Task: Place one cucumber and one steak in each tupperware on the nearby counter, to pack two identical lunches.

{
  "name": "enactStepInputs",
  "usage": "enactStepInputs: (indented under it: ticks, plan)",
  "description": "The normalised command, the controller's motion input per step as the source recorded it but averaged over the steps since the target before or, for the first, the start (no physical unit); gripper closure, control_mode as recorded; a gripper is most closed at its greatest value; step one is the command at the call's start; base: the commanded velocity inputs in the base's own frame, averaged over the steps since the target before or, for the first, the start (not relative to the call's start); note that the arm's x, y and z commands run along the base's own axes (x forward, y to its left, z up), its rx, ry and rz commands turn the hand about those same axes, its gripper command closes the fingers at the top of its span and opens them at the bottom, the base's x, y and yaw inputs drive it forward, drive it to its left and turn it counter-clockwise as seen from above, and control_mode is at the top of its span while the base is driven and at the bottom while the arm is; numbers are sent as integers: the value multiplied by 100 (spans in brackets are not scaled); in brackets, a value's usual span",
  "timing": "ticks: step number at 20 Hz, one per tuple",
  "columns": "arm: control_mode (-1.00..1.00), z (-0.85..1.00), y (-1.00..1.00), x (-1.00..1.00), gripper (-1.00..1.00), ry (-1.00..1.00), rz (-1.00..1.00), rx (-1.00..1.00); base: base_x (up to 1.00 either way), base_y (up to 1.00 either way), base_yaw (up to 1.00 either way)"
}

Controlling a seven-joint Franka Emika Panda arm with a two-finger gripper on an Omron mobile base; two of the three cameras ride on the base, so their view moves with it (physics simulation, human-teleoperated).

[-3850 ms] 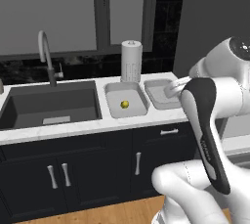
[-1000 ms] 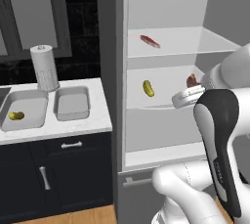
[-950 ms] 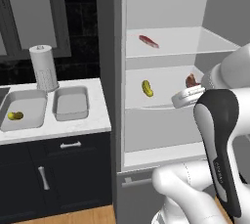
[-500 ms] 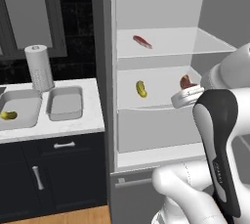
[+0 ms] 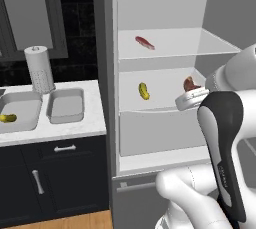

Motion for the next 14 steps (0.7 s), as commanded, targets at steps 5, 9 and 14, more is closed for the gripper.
enactStepInputs:
  ticks: [5,9,14]
  plan:
    - [-100,0,0,0,-100,0,0,0,0,0,0]
    - [-100,0,0,0,-100,0,0,0,0,0,0]
    - [-100,-2,0,-4,-100,-1,0,0,0,0,0]
